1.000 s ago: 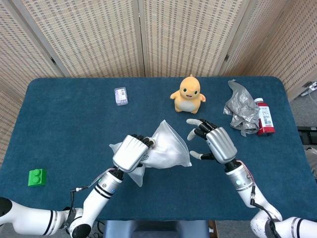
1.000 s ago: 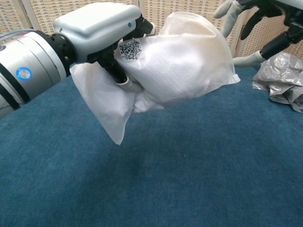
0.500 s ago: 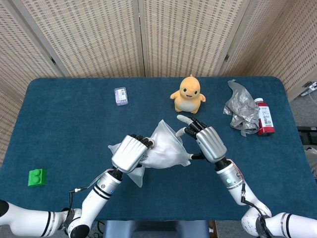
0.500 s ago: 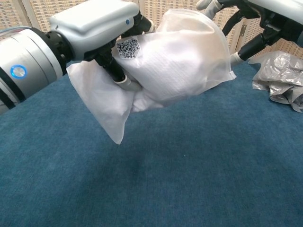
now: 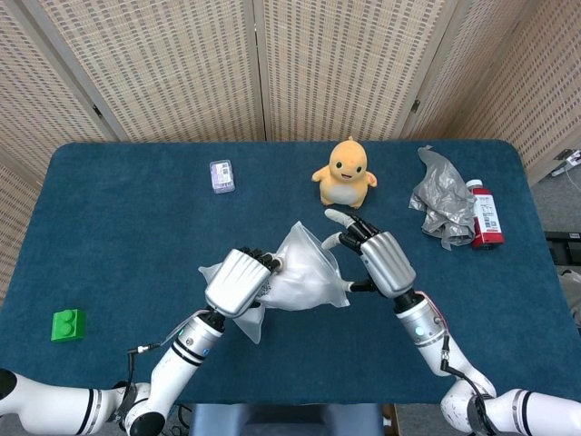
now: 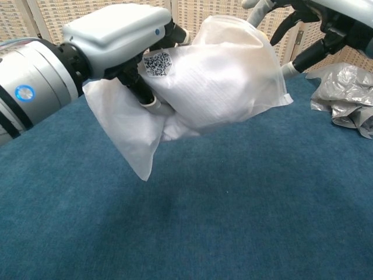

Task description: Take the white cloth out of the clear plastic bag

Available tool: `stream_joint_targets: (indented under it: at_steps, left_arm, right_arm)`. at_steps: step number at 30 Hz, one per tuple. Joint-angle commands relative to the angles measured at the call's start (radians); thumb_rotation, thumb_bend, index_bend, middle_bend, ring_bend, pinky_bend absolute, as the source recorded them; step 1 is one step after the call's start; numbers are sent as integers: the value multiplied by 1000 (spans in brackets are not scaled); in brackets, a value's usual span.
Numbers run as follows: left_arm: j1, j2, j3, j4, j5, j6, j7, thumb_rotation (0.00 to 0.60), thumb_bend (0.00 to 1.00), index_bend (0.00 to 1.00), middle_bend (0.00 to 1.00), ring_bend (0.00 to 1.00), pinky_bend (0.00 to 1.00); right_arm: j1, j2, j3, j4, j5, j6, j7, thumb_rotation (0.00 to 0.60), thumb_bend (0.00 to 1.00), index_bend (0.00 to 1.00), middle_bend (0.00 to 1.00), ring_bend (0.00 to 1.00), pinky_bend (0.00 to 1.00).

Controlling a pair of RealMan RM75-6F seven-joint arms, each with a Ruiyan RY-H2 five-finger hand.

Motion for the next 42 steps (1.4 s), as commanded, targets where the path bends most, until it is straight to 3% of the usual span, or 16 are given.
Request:
stream_joint_targets:
  at_steps: [1, 25, 28, 36, 42]
  left_arm:
    - [3, 0, -4, -3, 1, 0, -2, 600, 59, 482, 652, 611, 706]
    - [16, 6, -27, -22, 15, -14, 4, 600, 59, 482, 653, 611, 706]
    - [18, 9, -28, -28, 16, -15, 5, 600, 60, 482, 652, 611, 706]
    - [25, 17, -27, -38, 19, -17, 3, 600, 60, 482, 652, 610, 706]
    - [33, 20, -21, -37, 11, -21, 1, 600, 59, 474, 652, 610, 706]
  right_arm:
    - [7, -10, -1, 6, 2, -4, 3, 600, 0, 409, 131, 121, 353]
    - [60, -85, -10, 31, 33, -55, 17, 600, 15, 409, 119, 76, 315]
    - [68, -98, -9, 37, 40, -63, 22, 600, 134, 447, 119, 65, 307]
    - [84, -135, 7, 56, 67, -69, 12, 600, 501, 659, 142, 62, 306]
    - [90, -155, 24, 69, 73, -48, -2, 600, 590, 743, 180, 62, 306]
